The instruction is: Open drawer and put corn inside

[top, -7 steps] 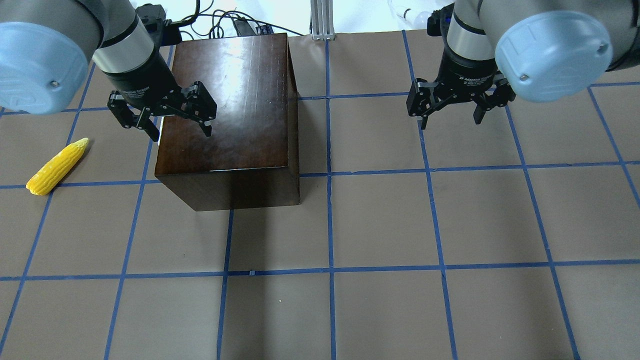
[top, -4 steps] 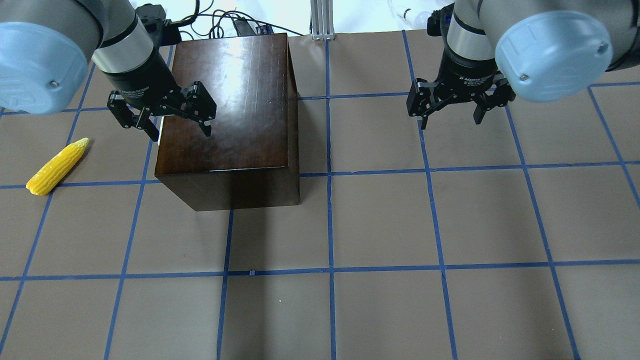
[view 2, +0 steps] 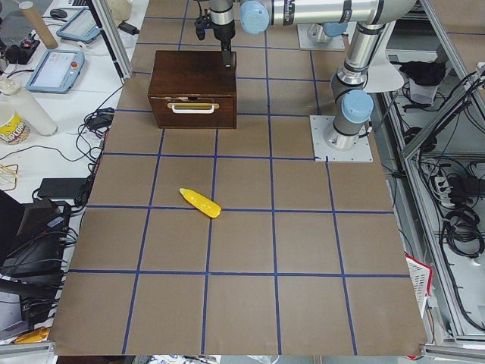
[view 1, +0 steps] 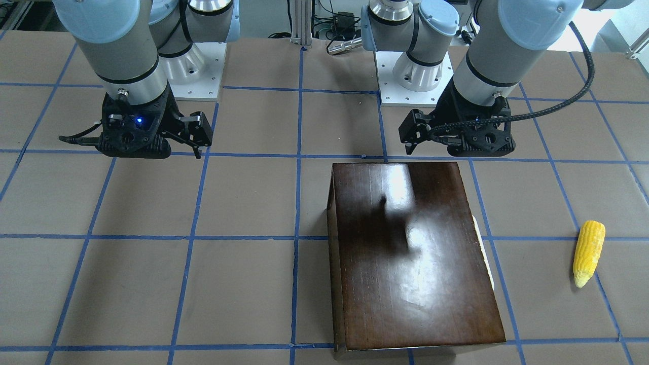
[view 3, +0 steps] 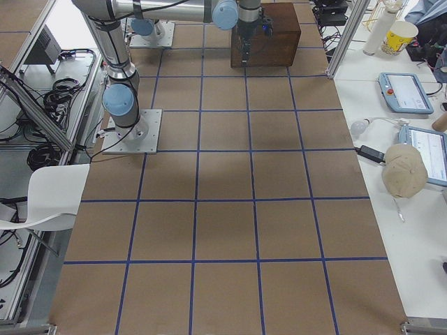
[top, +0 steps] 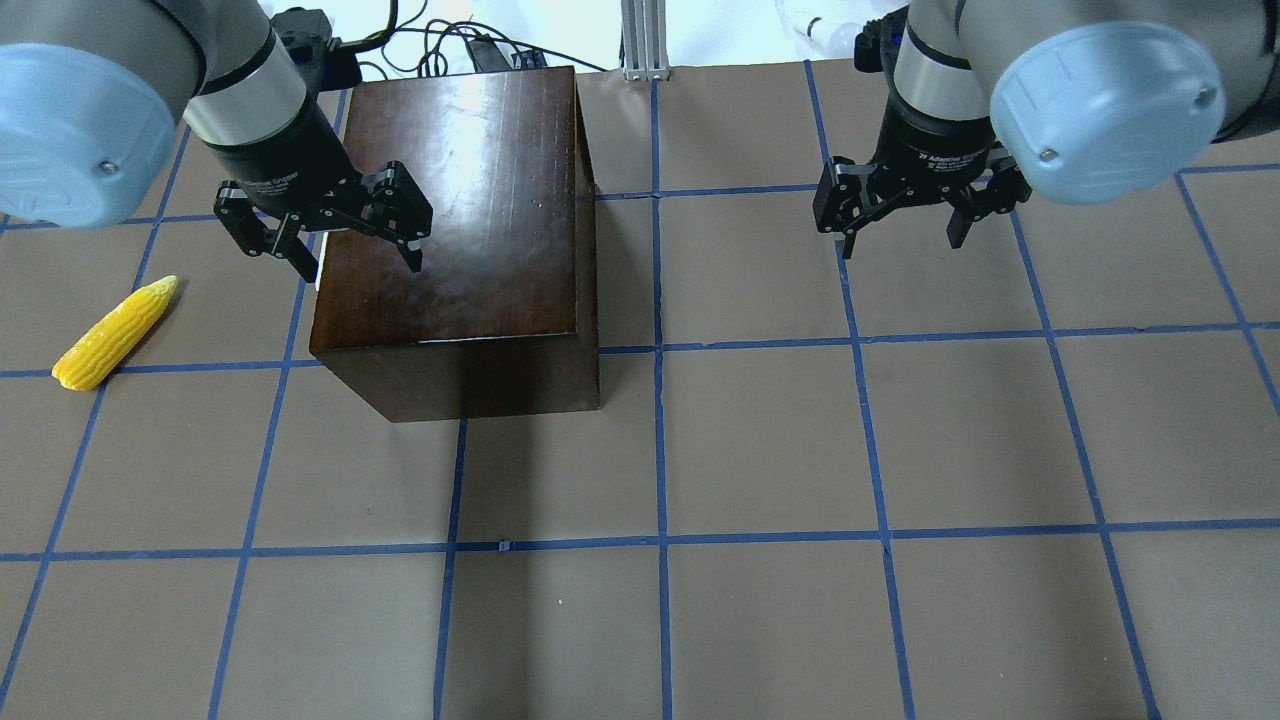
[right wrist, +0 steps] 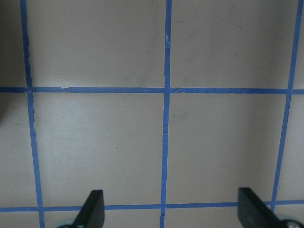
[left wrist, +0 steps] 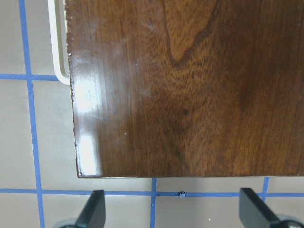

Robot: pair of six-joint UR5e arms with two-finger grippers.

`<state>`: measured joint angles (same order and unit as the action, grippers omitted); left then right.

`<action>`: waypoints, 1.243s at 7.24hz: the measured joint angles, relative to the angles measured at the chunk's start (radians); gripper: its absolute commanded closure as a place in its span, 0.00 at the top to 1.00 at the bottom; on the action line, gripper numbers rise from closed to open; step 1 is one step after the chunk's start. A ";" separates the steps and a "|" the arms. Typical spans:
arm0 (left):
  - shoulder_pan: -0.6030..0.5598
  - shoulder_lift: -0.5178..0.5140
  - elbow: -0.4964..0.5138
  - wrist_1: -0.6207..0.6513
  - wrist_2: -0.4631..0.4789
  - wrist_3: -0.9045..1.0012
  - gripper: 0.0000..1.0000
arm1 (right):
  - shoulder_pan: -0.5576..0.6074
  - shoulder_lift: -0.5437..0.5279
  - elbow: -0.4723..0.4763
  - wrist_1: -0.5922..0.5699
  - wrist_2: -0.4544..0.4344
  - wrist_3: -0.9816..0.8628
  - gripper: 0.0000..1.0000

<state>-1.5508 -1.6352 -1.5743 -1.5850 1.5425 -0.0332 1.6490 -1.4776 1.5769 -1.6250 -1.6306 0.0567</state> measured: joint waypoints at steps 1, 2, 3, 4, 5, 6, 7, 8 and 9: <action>0.003 0.000 0.001 0.000 0.000 0.001 1.00 | 0.000 0.000 0.000 0.000 0.000 0.000 1.00; 0.005 0.001 0.001 0.000 -0.003 0.001 1.00 | 0.000 0.000 0.000 0.000 0.000 0.000 1.00; 0.007 0.002 0.002 -0.001 -0.005 0.001 1.00 | 0.000 0.000 0.000 0.000 0.000 0.000 1.00; 0.008 0.003 0.002 -0.002 -0.005 0.001 1.00 | 0.000 0.000 0.000 0.000 0.000 0.000 1.00; 0.008 0.004 0.002 -0.001 -0.004 0.001 1.00 | 0.000 0.000 0.000 0.000 0.000 0.000 1.00; 0.008 0.004 0.002 -0.001 -0.003 0.001 1.00 | 0.000 0.000 0.000 0.000 0.001 0.000 1.00; 0.009 0.003 0.002 0.000 -0.002 0.001 1.00 | 0.000 0.000 0.000 0.000 0.000 0.000 1.00; 0.011 0.000 0.002 0.007 -0.002 0.001 1.00 | 0.000 0.000 0.000 0.000 0.000 0.000 1.00; 0.018 -0.002 0.004 0.019 -0.002 -0.002 1.00 | 0.000 0.000 0.000 0.000 0.000 0.000 1.00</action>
<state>-1.5331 -1.6375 -1.5699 -1.5658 1.5405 -0.0349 1.6490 -1.4775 1.5769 -1.6251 -1.6305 0.0567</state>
